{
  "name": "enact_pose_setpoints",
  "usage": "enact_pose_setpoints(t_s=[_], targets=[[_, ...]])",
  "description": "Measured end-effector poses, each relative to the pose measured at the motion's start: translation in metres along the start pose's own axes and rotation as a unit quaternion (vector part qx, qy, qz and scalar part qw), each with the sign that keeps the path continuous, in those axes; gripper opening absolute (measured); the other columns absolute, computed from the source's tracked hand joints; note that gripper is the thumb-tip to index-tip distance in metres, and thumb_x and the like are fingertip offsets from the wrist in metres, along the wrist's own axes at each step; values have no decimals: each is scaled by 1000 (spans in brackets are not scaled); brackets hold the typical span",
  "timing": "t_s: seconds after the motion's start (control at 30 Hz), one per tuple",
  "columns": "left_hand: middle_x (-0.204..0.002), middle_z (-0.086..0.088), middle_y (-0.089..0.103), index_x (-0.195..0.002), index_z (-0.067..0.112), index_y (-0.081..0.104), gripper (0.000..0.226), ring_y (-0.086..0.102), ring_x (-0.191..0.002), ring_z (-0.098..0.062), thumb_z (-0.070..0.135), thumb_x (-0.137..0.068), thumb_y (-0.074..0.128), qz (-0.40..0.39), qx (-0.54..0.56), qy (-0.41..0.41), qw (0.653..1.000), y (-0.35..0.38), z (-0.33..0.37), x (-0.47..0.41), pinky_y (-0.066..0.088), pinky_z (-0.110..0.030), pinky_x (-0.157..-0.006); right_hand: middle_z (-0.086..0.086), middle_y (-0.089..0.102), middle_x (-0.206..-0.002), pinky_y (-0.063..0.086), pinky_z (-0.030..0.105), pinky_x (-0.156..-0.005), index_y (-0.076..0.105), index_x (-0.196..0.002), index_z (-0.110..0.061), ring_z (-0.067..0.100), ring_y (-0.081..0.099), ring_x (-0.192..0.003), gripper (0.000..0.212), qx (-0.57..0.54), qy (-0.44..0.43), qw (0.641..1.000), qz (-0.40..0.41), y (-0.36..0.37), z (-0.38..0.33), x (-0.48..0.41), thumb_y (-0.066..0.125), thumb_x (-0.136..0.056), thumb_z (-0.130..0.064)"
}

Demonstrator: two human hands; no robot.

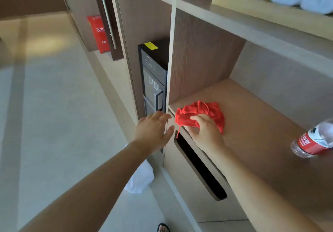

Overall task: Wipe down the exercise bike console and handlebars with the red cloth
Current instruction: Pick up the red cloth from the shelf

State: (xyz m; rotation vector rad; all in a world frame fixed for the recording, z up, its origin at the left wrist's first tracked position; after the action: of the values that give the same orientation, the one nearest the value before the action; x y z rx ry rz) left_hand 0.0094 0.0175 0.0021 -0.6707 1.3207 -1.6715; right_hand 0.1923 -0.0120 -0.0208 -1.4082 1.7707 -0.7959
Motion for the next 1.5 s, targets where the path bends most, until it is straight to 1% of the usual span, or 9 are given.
enact_pose_setpoints(t_s=[0.17,0.47,0.73,0.9,1.0,1.13,1.23,1.37,1.5], targets=[[-137,6,46,-134,30,42,46,46,-124,-18,49,-94,35,-40,-26,-5,999,17,-7,-13,29,-44,-109,8,51,-132,35,34,-103,55,-127,-9,25,44,-123,47,37,12,999,-12,7,12,-14,63,-83,-24],[-141,4,44,-137,29,39,48,42,-129,-20,50,-94,36,-72,-33,-18,997,33,-9,-31,29,-46,-110,2,34,-147,33,54,-103,43,-136,-24,27,29,-134,60,119,99,987,-31,11,56,-38,63,-82,-42],[-141,5,44,-136,31,40,47,44,-128,-19,50,-94,36,-105,-16,-32,994,43,-12,-40,30,-46,-110,-1,27,-152,36,51,-103,42,-137,-31,28,31,-133,59,144,111,975,-130,28,72,-39,58,-83,-52],[-143,5,43,-135,31,42,45,44,-128,-18,49,-94,37,-106,32,-67,992,47,-18,-39,33,-47,-109,2,44,-142,36,36,-105,48,-135,-21,24,43,-126,54,15,65,996,-64,32,58,-31,61,-85,-38],[-143,6,43,-135,31,42,45,44,-128,-19,49,-94,37,-104,36,-68,992,47,-20,-42,33,-45,-109,4,48,-138,34,35,-108,51,-133,-18,22,42,-129,50,-23,40,999,-22,19,58,-42,62,-84,-22],[-141,6,45,-134,31,42,44,46,-127,-19,49,-94,37,-95,34,-61,993,43,-22,-46,34,-43,-108,-3,20,-154,19,41,-115,39,-140,-29,18,15,-142,75,28,62,978,-199,12,72,-47,72,-73,-40],[-140,6,46,-134,31,42,44,46,-125,-19,48,-94,37,-93,30,-52,994,43,-21,-46,34,-41,-107,-10,12,-155,16,37,-116,37,-140,-32,11,9,-143,89,18,72,973,-216,15,84,-34,80,-63,-43],[-139,6,46,-135,31,41,44,47,-124,-18,48,-94,37,-98,31,-45,994,44,-21,-47,36,-41,-106,-11,23,-151,19,26,-111,44,-135,-32,8,20,-139,76,15,56,986,-159,16,95,-14,79,-68,-35],[-139,5,46,-135,31,41,44,47,-124,-18,47,-94,38,-102,38,-37,993,45,-19,-50,37,-40,-105,-4,51,-128,29,12,-93,65,-113,-18,12,50,-117,36,14,41,996,-83,15,93,-15,72,-78,-15]])
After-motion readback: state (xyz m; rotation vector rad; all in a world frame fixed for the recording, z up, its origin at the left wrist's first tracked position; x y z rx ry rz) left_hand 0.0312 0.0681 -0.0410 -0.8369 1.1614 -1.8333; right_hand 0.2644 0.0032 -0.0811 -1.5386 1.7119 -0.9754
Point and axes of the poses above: each hand's wrist, its own x-axis away from the middle knuckle, its own y-axis out of the palm, z = x × y, the point moved 2 cm from there along -x, towards the middle knuckle
